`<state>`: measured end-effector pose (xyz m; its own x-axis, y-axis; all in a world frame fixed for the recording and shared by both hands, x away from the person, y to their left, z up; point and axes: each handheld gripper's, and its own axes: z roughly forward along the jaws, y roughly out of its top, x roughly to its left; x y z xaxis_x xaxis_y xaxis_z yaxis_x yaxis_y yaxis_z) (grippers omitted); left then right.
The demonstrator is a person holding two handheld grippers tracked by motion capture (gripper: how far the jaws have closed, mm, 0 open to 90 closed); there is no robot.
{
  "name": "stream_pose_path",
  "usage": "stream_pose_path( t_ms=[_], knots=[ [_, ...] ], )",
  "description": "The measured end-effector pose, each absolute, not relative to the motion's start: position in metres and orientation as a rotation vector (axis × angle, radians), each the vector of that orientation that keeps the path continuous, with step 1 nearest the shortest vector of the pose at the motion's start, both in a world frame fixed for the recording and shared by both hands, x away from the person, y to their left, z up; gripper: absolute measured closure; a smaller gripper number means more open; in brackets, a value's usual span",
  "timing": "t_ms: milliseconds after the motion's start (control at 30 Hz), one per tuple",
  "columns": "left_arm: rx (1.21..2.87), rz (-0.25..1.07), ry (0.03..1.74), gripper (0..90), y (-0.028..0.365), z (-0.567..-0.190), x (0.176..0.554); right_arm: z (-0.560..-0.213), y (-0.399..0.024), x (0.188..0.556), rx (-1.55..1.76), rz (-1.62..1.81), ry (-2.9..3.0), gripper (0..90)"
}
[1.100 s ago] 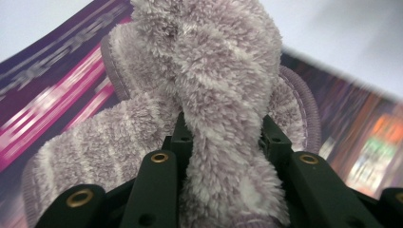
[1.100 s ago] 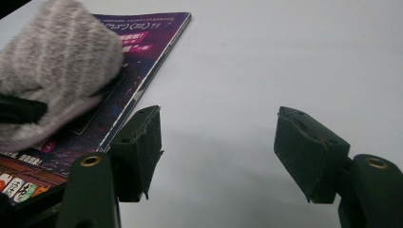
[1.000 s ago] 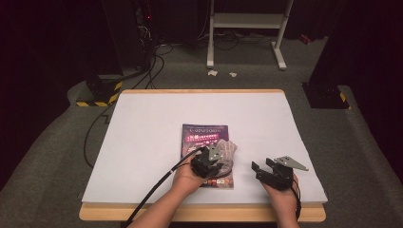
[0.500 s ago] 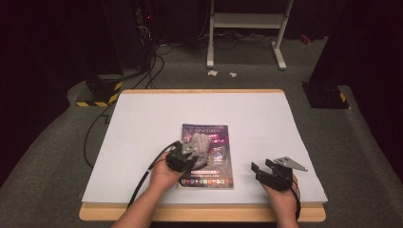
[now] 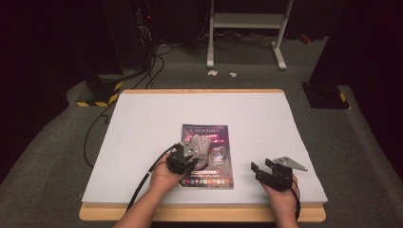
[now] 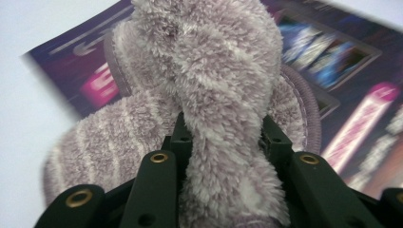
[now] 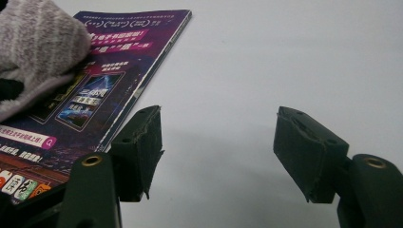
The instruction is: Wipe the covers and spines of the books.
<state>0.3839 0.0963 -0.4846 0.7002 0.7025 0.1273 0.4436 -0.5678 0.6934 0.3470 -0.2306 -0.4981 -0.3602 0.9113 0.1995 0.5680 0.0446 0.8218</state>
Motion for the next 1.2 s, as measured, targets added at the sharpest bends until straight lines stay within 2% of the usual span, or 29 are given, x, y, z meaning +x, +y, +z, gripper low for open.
stream_pose_path(
  t_ms=[267,400,533,867,1100,1200],
  knots=[
    [2.262,0.438,0.725,65.7,0.033,-0.486,0.376,-0.499,-0.229,0.348,1.475,1.241,1.969,33.5],
    [2.257,0.43,0.719,64.9,0.024,-0.487,0.379,-0.5,-0.228,0.349,1.477,1.242,1.977,33.4],
    [2.25,0.462,0.762,64.8,0.042,-0.488,0.382,-0.5,-0.227,0.349,1.475,1.244,1.978,33.4],
    [2.169,0.541,0.994,64.9,0.137,-0.487,0.388,-0.499,-0.227,0.348,1.481,1.24,1.973,33.6],
    [2.155,0.554,1.051,64.9,0.133,-0.487,0.398,-0.498,-0.226,0.348,1.475,1.241,1.975,33.5],
    [2.156,0.549,1.063,65.0,0.116,-0.487,0.405,-0.497,-0.228,0.348,1.485,1.246,1.968,33.6]
  ],
)
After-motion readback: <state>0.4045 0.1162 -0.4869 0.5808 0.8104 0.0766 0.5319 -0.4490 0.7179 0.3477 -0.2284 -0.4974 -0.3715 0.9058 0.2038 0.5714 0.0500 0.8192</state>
